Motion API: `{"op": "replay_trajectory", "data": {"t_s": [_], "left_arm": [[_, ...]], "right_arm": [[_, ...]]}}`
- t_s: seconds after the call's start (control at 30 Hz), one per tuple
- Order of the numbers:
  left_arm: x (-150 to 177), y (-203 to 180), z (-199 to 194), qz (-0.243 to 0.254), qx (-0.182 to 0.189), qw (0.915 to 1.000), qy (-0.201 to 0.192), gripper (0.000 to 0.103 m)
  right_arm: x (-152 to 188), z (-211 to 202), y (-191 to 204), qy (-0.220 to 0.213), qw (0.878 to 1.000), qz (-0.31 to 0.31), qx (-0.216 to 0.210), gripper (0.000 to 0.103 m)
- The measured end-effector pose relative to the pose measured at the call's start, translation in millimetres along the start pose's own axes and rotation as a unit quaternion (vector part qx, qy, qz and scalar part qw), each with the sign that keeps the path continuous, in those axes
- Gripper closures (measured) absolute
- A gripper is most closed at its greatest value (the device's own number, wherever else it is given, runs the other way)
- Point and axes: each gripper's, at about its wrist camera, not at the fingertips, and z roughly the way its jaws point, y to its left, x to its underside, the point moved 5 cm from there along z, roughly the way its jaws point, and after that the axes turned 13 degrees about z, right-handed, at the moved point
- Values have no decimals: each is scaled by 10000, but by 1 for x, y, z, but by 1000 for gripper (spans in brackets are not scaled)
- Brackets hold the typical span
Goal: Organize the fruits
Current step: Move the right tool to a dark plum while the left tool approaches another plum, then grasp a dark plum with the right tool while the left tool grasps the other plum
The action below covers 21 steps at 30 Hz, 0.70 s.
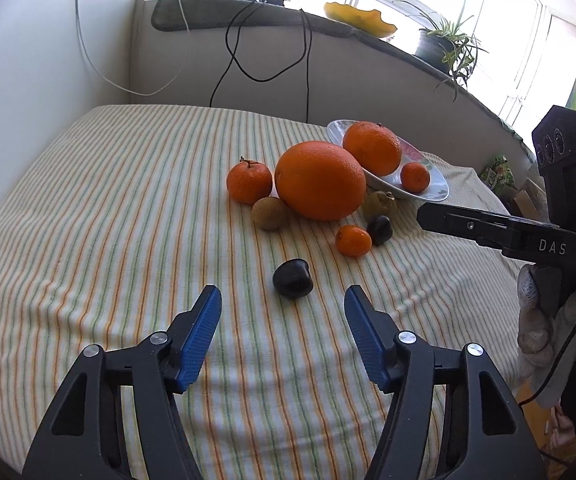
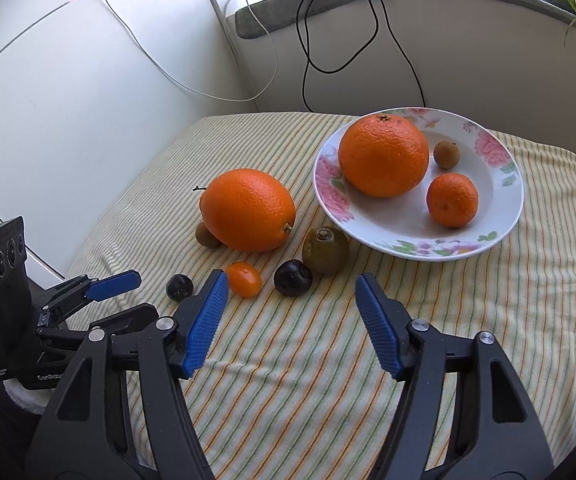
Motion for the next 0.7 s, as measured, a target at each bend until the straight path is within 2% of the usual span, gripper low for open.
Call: {"op": "replay_trajectory", "data": {"t_s": [0.07, 0.13, 0.27, 0.43, 0.7], "left_arm": [[1, -3, 5, 41, 53, 10000, 51, 48], [1, -3, 9, 48, 90, 9999, 101, 51], [0, -3, 14, 19, 139, 9998, 144, 54], [-4, 0, 18, 50, 137, 9997, 183, 60], [-6, -1, 23, 143, 63, 9996, 235, 62]], "right_arm": [[2, 6, -3, 98, 9999, 60, -8, 48], [3, 12, -5, 160, 9998, 116, -9, 54], [3, 20, -4, 234, 9996, 126, -32, 55], [3, 33, -1, 370, 9992, 135, -51, 64], [2, 49, 1, 444, 9989, 128, 95, 71]]}}
